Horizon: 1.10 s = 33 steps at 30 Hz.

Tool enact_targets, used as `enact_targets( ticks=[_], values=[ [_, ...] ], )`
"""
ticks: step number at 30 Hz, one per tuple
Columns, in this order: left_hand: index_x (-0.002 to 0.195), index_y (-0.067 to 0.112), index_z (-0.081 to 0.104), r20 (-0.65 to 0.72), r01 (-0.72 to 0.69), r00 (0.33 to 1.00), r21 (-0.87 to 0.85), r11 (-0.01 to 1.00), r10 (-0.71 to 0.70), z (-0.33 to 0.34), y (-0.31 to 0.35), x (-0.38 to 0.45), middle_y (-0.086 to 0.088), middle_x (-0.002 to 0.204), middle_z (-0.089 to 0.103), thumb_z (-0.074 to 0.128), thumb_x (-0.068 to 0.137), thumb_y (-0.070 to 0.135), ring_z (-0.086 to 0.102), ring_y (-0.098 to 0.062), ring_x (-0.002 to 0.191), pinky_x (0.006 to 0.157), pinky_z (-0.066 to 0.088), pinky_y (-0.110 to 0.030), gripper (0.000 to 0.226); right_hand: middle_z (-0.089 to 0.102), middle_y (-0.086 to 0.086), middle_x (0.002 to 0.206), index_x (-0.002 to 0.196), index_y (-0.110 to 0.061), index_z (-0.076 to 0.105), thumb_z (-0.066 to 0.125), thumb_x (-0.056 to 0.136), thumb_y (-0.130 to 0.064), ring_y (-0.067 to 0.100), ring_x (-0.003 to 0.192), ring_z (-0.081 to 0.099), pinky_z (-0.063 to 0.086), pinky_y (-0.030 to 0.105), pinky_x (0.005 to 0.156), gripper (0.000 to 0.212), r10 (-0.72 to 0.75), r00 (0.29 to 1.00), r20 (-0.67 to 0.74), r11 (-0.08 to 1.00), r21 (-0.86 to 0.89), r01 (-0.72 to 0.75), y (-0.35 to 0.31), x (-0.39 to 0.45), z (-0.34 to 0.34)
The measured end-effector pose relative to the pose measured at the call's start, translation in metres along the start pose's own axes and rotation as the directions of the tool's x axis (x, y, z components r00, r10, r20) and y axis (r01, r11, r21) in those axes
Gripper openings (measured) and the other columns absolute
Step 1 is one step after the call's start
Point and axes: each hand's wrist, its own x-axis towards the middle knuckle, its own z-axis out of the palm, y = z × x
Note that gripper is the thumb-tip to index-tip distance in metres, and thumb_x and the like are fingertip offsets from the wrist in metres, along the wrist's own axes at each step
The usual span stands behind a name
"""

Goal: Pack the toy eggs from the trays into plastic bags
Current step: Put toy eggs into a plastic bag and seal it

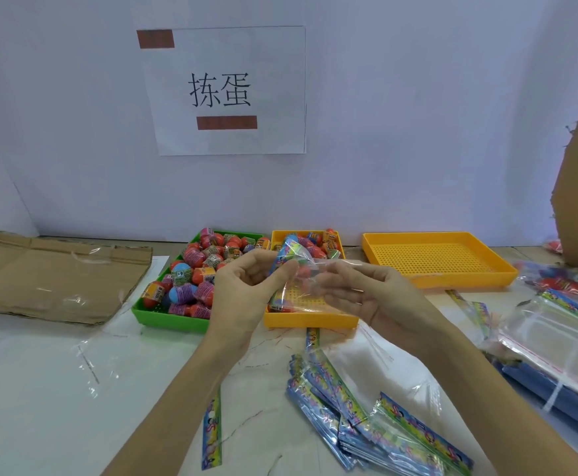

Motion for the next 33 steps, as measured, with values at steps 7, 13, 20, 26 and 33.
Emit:
enact_targets(
  ticks=[7, 13, 20, 26, 33],
  values=[
    [0.084, 0.021, 0.079, 0.045, 0.193, 0.981, -0.237, 0.952, -0.187, 0.003, 0.001, 0.0, -0.014, 0.099, 0.074, 0.085, 0.074, 0.037, 0.069, -0.022, 0.098, 0.095, 0.053, -0.047, 0.019, 0.064, 0.027, 0.135, 0.123, 0.009, 0.067, 0.057, 0.104, -0.013, 0.039, 0.13, 0.061, 0.05, 0.044, 0.109, 0.031, -0.03, 0.998, 0.054, 0.997, 0.074, 0.026, 0.003, 0.001, -0.001],
    [0.118, 0.021, 0.072, -0.004, 0.099, 0.995, 0.109, 0.989, -0.099, -0.001, -0.003, 0.003, 0.002, 0.108, 0.078, 0.084, 0.077, 0.044, 0.072, -0.02, 0.106, 0.092, 0.06, -0.033, 0.048, 0.075, 0.014, 0.122, 0.125, -0.006, 0.068, 0.059, 0.105, -0.025, 0.026, 0.122, 0.068, 0.052, 0.035, 0.108, 0.029, -0.213, 0.977, -0.027, 0.944, -0.264, 0.199, 0.004, 0.001, 0.006],
    [0.153, 0.028, 0.046, 0.461, -0.597, 0.801, 0.651, 0.469, 0.381, -0.01, -0.001, 0.005, 0.011, 0.151, 0.05, 0.084, 0.076, 0.058, 0.041, -0.01, 0.143, 0.119, 0.024, -0.026, 0.09, 0.079, -0.001, 0.106, 0.107, -0.017, 0.082, 0.061, 0.103, -0.028, 0.019, 0.11, 0.071, 0.056, 0.042, 0.099, 0.023, -0.312, 0.949, 0.032, 0.756, -0.597, 0.269, 0.007, -0.004, 0.015],
    [0.112, 0.018, 0.076, 0.442, -0.626, 0.775, 0.63, 0.459, 0.452, -0.014, 0.004, 0.004, 0.008, 0.094, 0.077, 0.081, 0.088, 0.023, 0.069, -0.005, 0.08, 0.071, 0.059, -0.026, 0.025, 0.08, -0.004, 0.106, 0.112, -0.012, 0.08, 0.057, 0.105, -0.018, 0.015, 0.106, 0.073, 0.058, 0.033, 0.092, 0.024, -0.467, 0.879, 0.094, 0.674, -0.605, 0.423, 0.009, -0.008, 0.028],
    [0.099, 0.017, 0.079, -0.167, -0.165, 0.943, 0.512, 0.843, 0.287, -0.043, 0.012, 0.021, 0.01, 0.088, 0.079, 0.089, 0.081, 0.025, 0.075, -0.003, 0.08, 0.078, 0.061, -0.02, 0.022, 0.074, -0.009, 0.116, 0.119, -0.016, 0.073, 0.055, 0.106, -0.019, 0.009, 0.115, 0.066, 0.054, 0.027, 0.097, 0.022, -0.475, 0.88, 0.022, 0.584, -0.74, 0.334, 0.023, 0.003, 0.023]
  ],
)
